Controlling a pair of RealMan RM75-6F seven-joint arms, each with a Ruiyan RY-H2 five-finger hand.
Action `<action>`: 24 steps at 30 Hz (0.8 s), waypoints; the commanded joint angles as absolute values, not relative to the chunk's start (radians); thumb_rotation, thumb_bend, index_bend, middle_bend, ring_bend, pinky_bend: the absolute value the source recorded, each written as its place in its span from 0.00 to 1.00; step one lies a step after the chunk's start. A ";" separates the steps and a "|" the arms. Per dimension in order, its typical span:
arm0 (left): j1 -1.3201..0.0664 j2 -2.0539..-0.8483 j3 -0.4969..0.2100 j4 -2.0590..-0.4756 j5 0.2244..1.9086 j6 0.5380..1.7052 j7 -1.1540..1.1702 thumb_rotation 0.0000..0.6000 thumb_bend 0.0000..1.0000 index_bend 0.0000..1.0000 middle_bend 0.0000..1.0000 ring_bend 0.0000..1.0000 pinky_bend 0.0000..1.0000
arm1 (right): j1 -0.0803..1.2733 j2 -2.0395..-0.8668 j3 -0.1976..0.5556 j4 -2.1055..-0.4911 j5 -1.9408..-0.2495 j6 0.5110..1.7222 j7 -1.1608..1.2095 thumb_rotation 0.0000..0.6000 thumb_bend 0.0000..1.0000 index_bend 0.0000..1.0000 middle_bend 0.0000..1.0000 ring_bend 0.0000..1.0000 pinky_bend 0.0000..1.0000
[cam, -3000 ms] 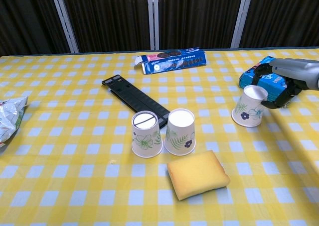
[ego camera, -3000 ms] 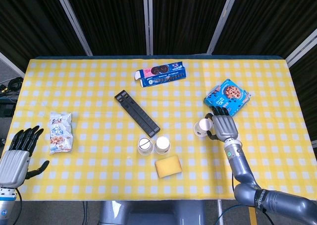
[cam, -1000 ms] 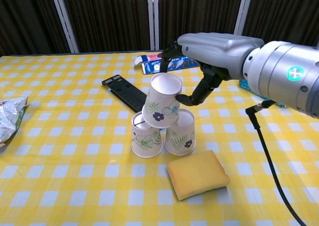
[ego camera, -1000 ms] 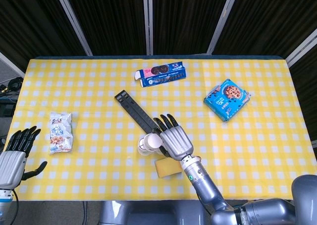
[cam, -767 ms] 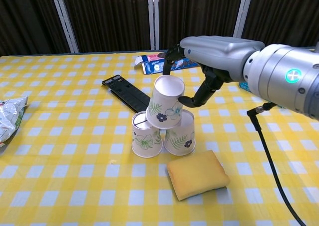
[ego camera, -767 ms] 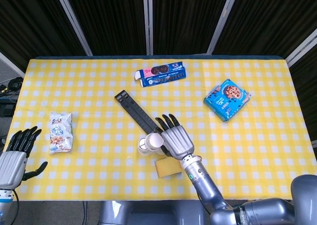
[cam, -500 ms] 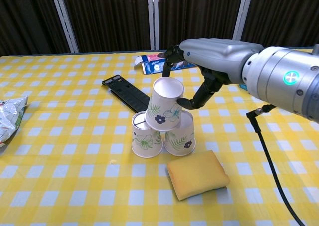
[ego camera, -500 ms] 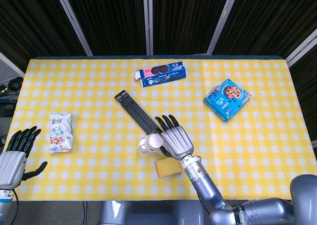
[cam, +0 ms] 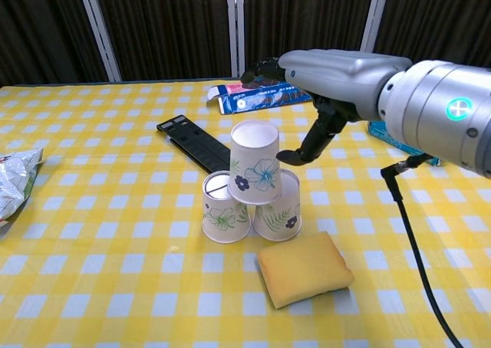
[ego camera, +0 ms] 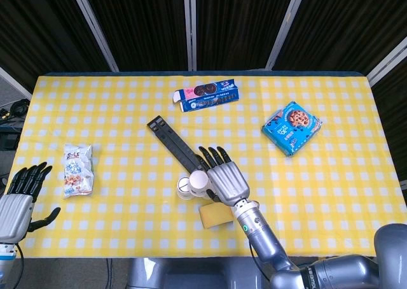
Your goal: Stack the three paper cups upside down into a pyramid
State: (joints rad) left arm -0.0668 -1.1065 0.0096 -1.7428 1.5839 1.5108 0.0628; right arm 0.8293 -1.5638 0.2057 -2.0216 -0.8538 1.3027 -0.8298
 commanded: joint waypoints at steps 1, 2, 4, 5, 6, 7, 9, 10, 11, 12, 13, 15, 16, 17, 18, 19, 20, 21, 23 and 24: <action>-0.067 -1.106 0.008 -1.739 1.580 1.509 0.060 1.00 0.27 0.00 0.00 0.00 0.00 | 0.809 -1.528 0.199 -2.040 -0.871 1.330 -0.827 1.00 0.20 0.08 0.00 0.00 0.00; -0.067 -1.106 0.008 -1.738 1.578 1.508 0.059 1.00 0.27 0.00 0.00 0.00 0.00 | 0.799 -1.514 0.195 -2.046 -0.879 1.339 -0.819 1.00 0.20 0.08 0.00 0.00 0.00; -0.067 -1.107 0.006 -1.735 1.572 1.506 0.059 1.00 0.27 0.00 0.00 0.00 0.00 | 0.765 -1.471 0.179 -2.058 -0.909 1.362 -0.787 1.00 0.20 0.08 0.00 0.00 0.00; -0.068 -1.107 0.005 -1.734 1.571 1.505 0.059 1.00 0.27 0.00 0.00 0.00 0.00 | 0.750 -1.453 0.168 -2.061 -0.924 1.369 -0.771 1.00 0.20 0.08 0.00 0.00 0.00; -0.068 -1.108 0.005 -1.732 1.568 1.504 0.061 1.00 0.27 0.00 0.00 0.00 0.00 | 0.723 -1.424 0.150 -2.063 -0.950 1.382 -0.742 1.00 0.20 0.08 0.00 0.00 0.00; -0.068 -1.109 0.004 -1.731 1.566 1.503 0.063 1.00 0.26 0.00 0.00 0.00 0.00 | 0.694 -1.396 0.128 -2.058 -0.980 1.395 -0.707 1.00 0.20 0.07 0.00 0.00 0.00; -0.068 -1.110 0.006 -1.731 1.566 1.500 0.065 1.00 0.25 0.00 0.00 0.00 0.00 | 0.649 -1.360 0.090 -2.042 -1.026 1.412 -0.650 1.00 0.20 0.06 0.00 0.00 0.00; -0.068 -1.110 0.007 -1.730 1.566 1.499 0.067 1.00 0.24 0.00 0.00 0.00 0.00 | 0.625 -1.342 0.069 -2.029 -1.050 1.419 -0.618 1.00 0.20 0.04 0.00 0.00 0.00; -0.068 -1.112 0.008 -1.729 1.566 1.497 0.072 1.00 0.22 0.00 0.00 0.00 0.00 | 0.590 -1.318 0.038 -2.005 -1.089 1.431 -0.565 1.00 0.19 0.03 0.00 0.00 0.00; -0.068 -1.113 0.009 -1.728 1.567 1.496 0.077 1.00 0.20 0.00 0.00 0.00 0.00 | 0.567 -1.304 0.017 -1.985 -1.116 1.440 -0.530 1.00 0.19 0.02 0.00 0.00 0.00; -0.068 -1.115 0.010 -1.727 1.567 1.494 0.082 1.00 0.18 0.00 0.00 0.00 0.00 | 0.546 -1.292 -0.002 -1.963 -1.142 1.448 -0.497 1.00 0.19 0.01 0.00 0.00 0.00; -0.068 -1.119 0.013 -1.723 1.567 1.492 0.094 1.00 0.16 0.00 0.00 0.00 0.00 | 0.499 -1.273 -0.038 -1.907 -1.203 1.478 -0.425 1.00 0.19 0.00 0.00 0.00 0.00; -0.068 -1.122 0.013 -1.721 1.566 1.491 0.100 1.00 0.15 0.00 0.00 0.00 0.00 | 0.472 -1.269 -0.059 -1.866 -1.252 1.500 -0.373 1.00 0.18 0.00 0.00 0.00 0.00; -0.067 -1.126 0.014 -1.716 1.564 1.490 0.107 1.00 0.15 0.00 0.00 0.00 0.00 | 0.440 -1.266 -0.080 -1.823 -1.293 1.527 -0.324 1.00 0.18 0.00 0.00 0.00 0.00; -0.067 -1.128 0.013 -1.714 1.562 1.489 0.110 1.00 0.15 0.00 0.00 0.00 0.00 | 0.423 -1.266 -0.090 -1.797 -1.318 1.542 -0.296 1.00 0.18 0.00 0.00 0.00 0.00; -0.067 -1.131 0.013 -1.711 1.560 1.489 0.113 1.00 0.15 0.00 0.00 0.00 0.00 | 0.398 -1.267 -0.103 -1.763 -1.344 1.563 -0.260 1.00 0.18 0.00 0.00 0.00 0.00; -0.067 -1.133 0.013 -1.709 1.559 1.488 0.114 1.00 0.15 0.00 0.00 0.00 0.00 | 0.383 -1.268 -0.110 -1.742 -1.360 1.577 -0.237 1.00 0.18 0.00 0.00 0.00 0.00; -0.066 -1.135 0.012 -1.707 1.556 1.488 0.115 1.00 0.15 0.00 0.00 0.00 0.00 | 0.359 -1.269 -0.120 -1.712 -1.380 1.597 -0.203 1.00 0.18 0.00 0.00 0.00 0.00; -0.066 -1.139 0.010 -1.705 1.555 1.490 0.120 1.00 0.15 0.00 0.00 0.00 0.00 | 0.330 -1.272 -0.131 -1.676 -1.400 1.616 -0.162 1.00 0.18 0.00 0.00 0.00 0.00; -0.066 -1.141 0.010 -1.703 1.555 1.490 0.123 1.00 0.15 0.00 0.00 0.00 0.00 | 0.317 -1.273 -0.137 -1.660 -1.409 1.624 -0.144 1.00 0.18 0.00 0.00 0.00 0.00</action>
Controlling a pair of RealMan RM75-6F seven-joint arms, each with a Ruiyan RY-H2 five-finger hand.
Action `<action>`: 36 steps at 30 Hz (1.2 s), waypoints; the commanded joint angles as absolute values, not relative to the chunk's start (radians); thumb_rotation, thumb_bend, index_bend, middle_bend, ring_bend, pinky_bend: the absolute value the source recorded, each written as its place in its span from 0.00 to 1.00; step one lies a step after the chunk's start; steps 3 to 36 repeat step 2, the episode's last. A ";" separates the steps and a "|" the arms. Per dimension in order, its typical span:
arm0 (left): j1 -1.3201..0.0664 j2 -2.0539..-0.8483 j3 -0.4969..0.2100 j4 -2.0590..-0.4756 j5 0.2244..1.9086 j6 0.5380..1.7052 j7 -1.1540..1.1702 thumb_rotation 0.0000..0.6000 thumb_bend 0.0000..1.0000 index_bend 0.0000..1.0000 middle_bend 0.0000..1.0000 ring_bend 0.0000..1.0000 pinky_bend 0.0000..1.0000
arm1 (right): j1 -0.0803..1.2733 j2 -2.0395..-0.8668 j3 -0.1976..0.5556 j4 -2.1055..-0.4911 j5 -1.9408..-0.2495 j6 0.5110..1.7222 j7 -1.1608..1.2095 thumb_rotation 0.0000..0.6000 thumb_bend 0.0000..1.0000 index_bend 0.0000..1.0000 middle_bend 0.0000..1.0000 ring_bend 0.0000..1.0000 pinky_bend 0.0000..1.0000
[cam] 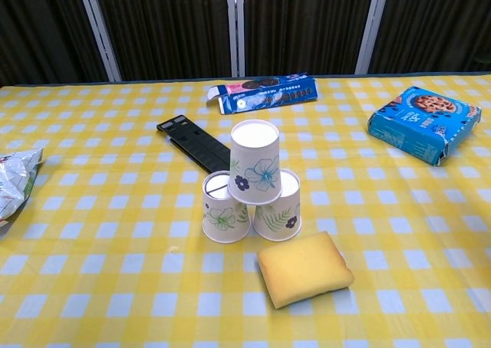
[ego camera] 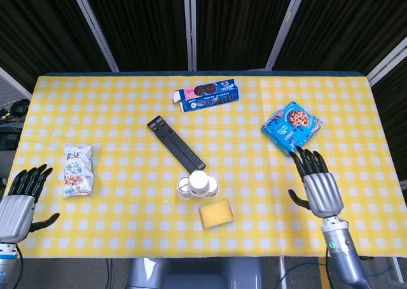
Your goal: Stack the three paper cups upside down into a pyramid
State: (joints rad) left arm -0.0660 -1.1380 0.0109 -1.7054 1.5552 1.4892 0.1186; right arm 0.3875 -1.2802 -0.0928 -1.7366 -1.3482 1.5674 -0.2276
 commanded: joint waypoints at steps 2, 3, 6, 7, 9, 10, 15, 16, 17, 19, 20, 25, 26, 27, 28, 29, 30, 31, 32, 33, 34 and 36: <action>-0.066 -1.145 0.011 -1.701 1.557 1.490 0.133 1.00 0.15 0.00 0.00 0.00 0.00 | 0.292 -1.274 -0.147 -1.632 -1.422 1.638 -0.116 1.00 0.18 0.00 0.00 0.00 0.00; -0.066 -1.145 0.011 -1.701 1.557 1.490 0.133 1.00 0.15 0.00 0.00 0.00 0.00 | 0.292 -1.274 -0.147 -1.632 -1.422 1.638 -0.116 1.00 0.18 0.00 0.00 0.00 0.00; -0.066 -1.145 0.011 -1.701 1.557 1.490 0.133 1.00 0.15 0.00 0.00 0.00 0.00 | 0.292 -1.274 -0.147 -1.632 -1.422 1.638 -0.116 1.00 0.18 0.00 0.00 0.00 0.00; -0.066 -1.145 0.011 -1.701 1.557 1.490 0.133 1.00 0.15 0.00 0.00 0.00 0.00 | 0.292 -1.274 -0.147 -1.632 -1.422 1.638 -0.116 1.00 0.18 0.00 0.00 0.00 0.00; -0.066 -1.145 0.011 -1.701 1.557 1.490 0.133 1.00 0.15 0.00 0.00 0.00 0.00 | 0.292 -1.274 -0.147 -1.632 -1.422 1.638 -0.116 1.00 0.18 0.00 0.00 0.00 0.00; -0.066 -1.145 0.011 -1.701 1.557 1.490 0.133 1.00 0.15 0.00 0.00 0.00 0.00 | 0.292 -1.274 -0.147 -1.632 -1.422 1.638 -0.116 1.00 0.18 0.00 0.00 0.00 0.00; -0.066 -1.145 0.011 -1.701 1.557 1.490 0.133 1.00 0.15 0.00 0.00 0.00 0.00 | 0.292 -1.274 -0.147 -1.632 -1.422 1.638 -0.116 1.00 0.18 0.00 0.00 0.00 0.00; -0.066 -1.145 0.011 -1.701 1.557 1.490 0.133 1.00 0.15 0.00 0.00 0.00 0.00 | 0.292 -1.274 -0.147 -1.632 -1.422 1.638 -0.116 1.00 0.18 0.00 0.00 0.00 0.00; -0.066 -1.145 0.011 -1.701 1.557 1.490 0.133 1.00 0.15 0.00 0.00 0.00 0.00 | 0.292 -1.274 -0.147 -1.632 -1.422 1.638 -0.116 1.00 0.18 0.00 0.00 0.00 0.00; -0.066 -1.145 0.011 -1.701 1.557 1.490 0.133 1.00 0.15 0.00 0.00 0.00 0.00 | 0.292 -1.274 -0.147 -1.632 -1.422 1.638 -0.116 1.00 0.18 0.00 0.00 0.00 0.00; -0.066 -1.145 0.011 -1.701 1.557 1.490 0.133 1.00 0.15 0.00 0.00 0.00 0.00 | 0.292 -1.274 -0.147 -1.632 -1.422 1.638 -0.116 1.00 0.18 0.00 0.00 0.00 0.00; -0.066 -1.145 0.011 -1.701 1.557 1.490 0.133 1.00 0.15 0.00 0.00 0.00 0.00 | 0.292 -1.274 -0.147 -1.632 -1.422 1.638 -0.116 1.00 0.18 0.00 0.00 0.00 0.00; -0.066 -1.145 0.011 -1.701 1.557 1.490 0.133 1.00 0.15 0.00 0.00 0.00 0.00 | 0.292 -1.274 -0.147 -1.632 -1.422 1.638 -0.116 1.00 0.18 0.00 0.00 0.00 0.00; -0.066 -1.145 0.011 -1.701 1.557 1.490 0.133 1.00 0.15 0.00 0.00 0.00 0.00 | 0.292 -1.274 -0.147 -1.632 -1.422 1.638 -0.116 1.00 0.18 0.00 0.00 0.00 0.00; -0.066 -1.145 0.011 -1.701 1.557 1.490 0.133 1.00 0.15 0.00 0.00 0.00 0.00 | 0.292 -1.274 -0.147 -1.632 -1.422 1.638 -0.116 1.00 0.18 0.00 0.00 0.00 0.00; -0.066 -1.145 0.011 -1.701 1.557 1.490 0.133 1.00 0.15 0.00 0.00 0.00 0.00 | 0.292 -1.274 -0.147 -1.632 -1.422 1.638 -0.116 1.00 0.18 0.00 0.00 0.00 0.00; -0.066 -1.145 0.011 -1.701 1.557 1.490 0.133 1.00 0.15 0.00 0.00 0.00 0.00 | 0.292 -1.274 -0.147 -1.632 -1.422 1.638 -0.116 1.00 0.18 0.00 0.00 0.00 0.00; -0.066 -1.145 0.011 -1.701 1.557 1.490 0.133 1.00 0.15 0.00 0.00 0.00 0.00 | 0.292 -1.274 -0.147 -1.632 -1.422 1.638 -0.116 1.00 0.18 0.00 0.00 0.00 0.00; -0.066 -1.145 0.011 -1.701 1.557 1.490 0.133 1.00 0.15 0.00 0.00 0.00 0.00 | 0.292 -1.274 -0.147 -1.632 -1.422 1.638 -0.116 1.00 0.18 0.00 0.00 0.00 0.00; -0.066 -1.145 0.011 -1.701 1.557 1.490 0.133 1.00 0.15 0.00 0.00 0.00 0.00 | 0.292 -1.274 -0.147 -1.632 -1.422 1.638 -0.116 1.00 0.18 0.00 0.00 0.00 0.00; -0.066 -1.145 0.011 -1.701 1.557 1.490 0.133 1.00 0.15 0.00 0.00 0.00 0.00 | 0.292 -1.274 -0.147 -1.632 -1.422 1.638 -0.116 1.00 0.18 0.00 0.00 0.00 0.00; -0.066 -1.145 0.011 -1.701 1.557 1.490 0.133 1.00 0.15 0.00 0.00 0.00 0.00 | 0.292 -1.274 -0.147 -1.632 -1.422 1.638 -0.116 1.00 0.18 0.00 0.00 0.00 0.00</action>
